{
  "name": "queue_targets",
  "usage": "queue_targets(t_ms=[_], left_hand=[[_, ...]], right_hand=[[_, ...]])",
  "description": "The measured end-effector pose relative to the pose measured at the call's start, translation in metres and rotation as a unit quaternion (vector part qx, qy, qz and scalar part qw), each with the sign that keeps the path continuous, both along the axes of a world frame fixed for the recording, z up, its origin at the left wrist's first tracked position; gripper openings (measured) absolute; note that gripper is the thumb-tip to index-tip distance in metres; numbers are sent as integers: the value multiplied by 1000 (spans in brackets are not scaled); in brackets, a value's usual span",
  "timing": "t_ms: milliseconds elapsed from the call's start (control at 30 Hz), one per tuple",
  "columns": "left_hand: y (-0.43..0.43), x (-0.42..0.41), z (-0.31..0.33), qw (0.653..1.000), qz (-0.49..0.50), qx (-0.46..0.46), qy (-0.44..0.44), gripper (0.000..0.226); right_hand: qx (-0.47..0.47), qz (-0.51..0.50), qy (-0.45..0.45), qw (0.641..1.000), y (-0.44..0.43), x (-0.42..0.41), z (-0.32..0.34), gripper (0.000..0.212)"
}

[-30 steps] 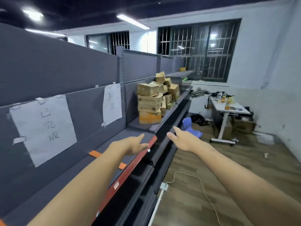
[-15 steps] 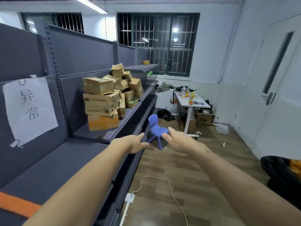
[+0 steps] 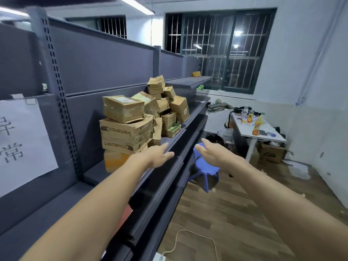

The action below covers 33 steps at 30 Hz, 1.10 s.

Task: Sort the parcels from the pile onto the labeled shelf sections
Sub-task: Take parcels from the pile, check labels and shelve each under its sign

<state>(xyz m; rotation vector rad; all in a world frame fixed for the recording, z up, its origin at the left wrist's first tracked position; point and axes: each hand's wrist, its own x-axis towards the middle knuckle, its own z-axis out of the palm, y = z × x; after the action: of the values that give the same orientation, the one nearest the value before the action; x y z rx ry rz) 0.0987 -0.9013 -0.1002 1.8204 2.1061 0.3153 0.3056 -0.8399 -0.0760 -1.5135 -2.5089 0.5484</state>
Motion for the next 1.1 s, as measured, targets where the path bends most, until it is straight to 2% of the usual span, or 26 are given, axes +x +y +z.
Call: queue_targets(t_ms=[200,300,400,500,633,767,867,933,1067,1100], left_hand=[[87,-30,-15,999,41,-1,3,63],[138,-38,-11,998,66,23,-3,55],[182,-46,2,994,97,39,17,52],[209,-66,19,985,147,86,37,45],[217,-103,39,948,269,162,47,35],[210,-142,50,864,400,307,5,23],[207,-170,49,816,456,352,43,24],[208,-185,43,809,478,336,66,29],[224,-198,28,818,492,291,-69,38],[229,-201,24,821,489,284,-78,39]], right_hand=[[-2,87,21,996,117,-75,-24,59],[19,145,45,988,181,-106,-34,48],[-3,189,53,981,243,-131,-32,47],[-55,217,56,973,293,-161,-21,57],[-83,261,113,955,326,-211,-12,65],[-72,301,171,936,334,-257,-8,57],[-100,302,264,910,334,-285,-3,43],[-105,304,319,892,334,-304,0,28],[-152,309,367,864,331,-335,7,20],[-166,312,370,859,331,-341,7,21]])
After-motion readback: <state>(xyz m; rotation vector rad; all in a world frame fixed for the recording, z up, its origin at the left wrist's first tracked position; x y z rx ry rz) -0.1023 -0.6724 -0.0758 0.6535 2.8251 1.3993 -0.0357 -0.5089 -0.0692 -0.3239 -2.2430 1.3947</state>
